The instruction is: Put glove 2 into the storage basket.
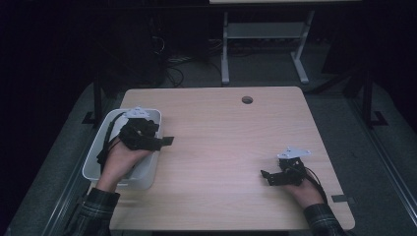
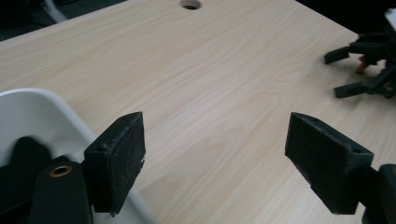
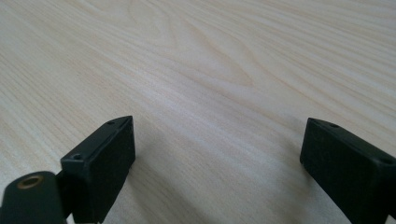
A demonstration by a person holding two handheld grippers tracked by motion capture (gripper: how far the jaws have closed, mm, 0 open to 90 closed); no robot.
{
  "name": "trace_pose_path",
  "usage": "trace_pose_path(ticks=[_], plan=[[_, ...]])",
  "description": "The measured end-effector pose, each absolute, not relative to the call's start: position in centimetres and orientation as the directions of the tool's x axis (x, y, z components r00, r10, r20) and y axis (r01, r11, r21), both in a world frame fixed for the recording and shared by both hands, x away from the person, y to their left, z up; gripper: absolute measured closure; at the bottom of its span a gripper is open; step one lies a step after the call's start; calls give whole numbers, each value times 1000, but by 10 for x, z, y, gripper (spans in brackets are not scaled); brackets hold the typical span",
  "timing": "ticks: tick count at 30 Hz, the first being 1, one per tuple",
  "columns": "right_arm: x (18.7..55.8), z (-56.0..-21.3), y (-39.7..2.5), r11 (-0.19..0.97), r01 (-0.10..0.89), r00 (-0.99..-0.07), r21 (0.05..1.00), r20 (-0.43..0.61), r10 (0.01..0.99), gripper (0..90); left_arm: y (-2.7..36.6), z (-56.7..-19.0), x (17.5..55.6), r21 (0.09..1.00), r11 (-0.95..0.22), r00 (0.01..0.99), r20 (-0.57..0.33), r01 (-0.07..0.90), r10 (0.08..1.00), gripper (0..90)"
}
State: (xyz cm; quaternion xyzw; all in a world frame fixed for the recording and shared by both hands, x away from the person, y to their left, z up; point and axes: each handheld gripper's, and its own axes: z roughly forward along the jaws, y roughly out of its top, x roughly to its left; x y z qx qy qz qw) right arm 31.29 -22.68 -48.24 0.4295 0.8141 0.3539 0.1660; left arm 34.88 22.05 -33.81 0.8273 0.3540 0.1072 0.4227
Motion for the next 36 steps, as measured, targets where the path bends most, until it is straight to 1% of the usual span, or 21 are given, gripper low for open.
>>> trace_pose_path(ticks=[11, 20, 23, 26, 28, 36], plan=[[313, -482, -227, 381, 581, -576, 719, 33, 816, 102, 163, -368, 333, 783, -428, 803, -147, 451, 577, 194], [313, -482, -227, 382, 581, -577, 719, 33, 816, 102, 125, -408, 322, 742, -507, 843, -143, 438, 518, 193], [313, -482, -227, 382, 581, -577, 719, 33, 816, 102, 118, -422, 322, 727, -542, 855, -121, 422, 505, 193], [313, -482, -227, 380, 582, -577, 719, 35, 816, 102, 113, -434, 321, 708, -554, 851, -128, 438, 509, 194], [313, -482, -227, 381, 581, -578, 719, 35, 815, 101, 111, -439, 321, 697, -574, 854, -108, 429, 508, 194], [313, -482, -226, 383, 580, -581, 718, 36, 813, 102, 110, -454, 319, 666, -609, 856, -86, 430, 510, 197]])
